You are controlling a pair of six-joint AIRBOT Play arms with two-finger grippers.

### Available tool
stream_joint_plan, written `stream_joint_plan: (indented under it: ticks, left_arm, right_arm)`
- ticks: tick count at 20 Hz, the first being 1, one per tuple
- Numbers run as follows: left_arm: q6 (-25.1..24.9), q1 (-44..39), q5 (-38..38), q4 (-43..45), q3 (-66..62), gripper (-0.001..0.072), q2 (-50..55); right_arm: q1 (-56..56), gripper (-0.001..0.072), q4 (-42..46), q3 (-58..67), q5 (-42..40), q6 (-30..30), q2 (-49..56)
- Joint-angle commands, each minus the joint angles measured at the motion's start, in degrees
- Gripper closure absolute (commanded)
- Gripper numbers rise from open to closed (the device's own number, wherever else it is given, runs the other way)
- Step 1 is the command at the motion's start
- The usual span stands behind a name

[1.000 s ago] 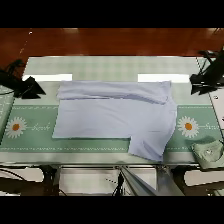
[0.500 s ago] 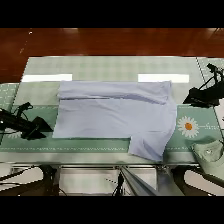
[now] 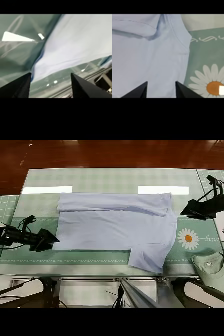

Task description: Fold the shirts.

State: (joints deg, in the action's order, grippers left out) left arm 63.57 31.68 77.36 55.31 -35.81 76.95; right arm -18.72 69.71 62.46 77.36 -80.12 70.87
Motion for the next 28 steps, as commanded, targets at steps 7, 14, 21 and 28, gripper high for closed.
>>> stream_joint_plan:
  ticks: [7, 14, 21, 28]
  left_arm:
    - [-3.6, -9.0, -7.2, -6.5, 0.1, 0.0683, 1.4]
    - [-6.1, -2.1, -1.4, -6.5, 0.1, 0.0683, 1.2]
    - [-6.1, -1.0, -1.0, -6.5, 0.1, 0.0683, 1.2]
    - [-6.1, -1.0, -1.0, -6.5, 0.1, 0.0683, 1.2]
  right_arm:
    - [-0.3, 0.0277, 2.2, -0.1, 5.3, 0.8, -0.1]
    - [-6.6, 0.0172, 0.9, -21.0, 3.1, 2.5, -7.6]
    - [-6.3, 0.0176, -3.7, -29.8, -1.3, 1.6, -8.6]
    - [3.3, 0.0211, -6.1, -35.1, -7.0, -2.2, -8.6]
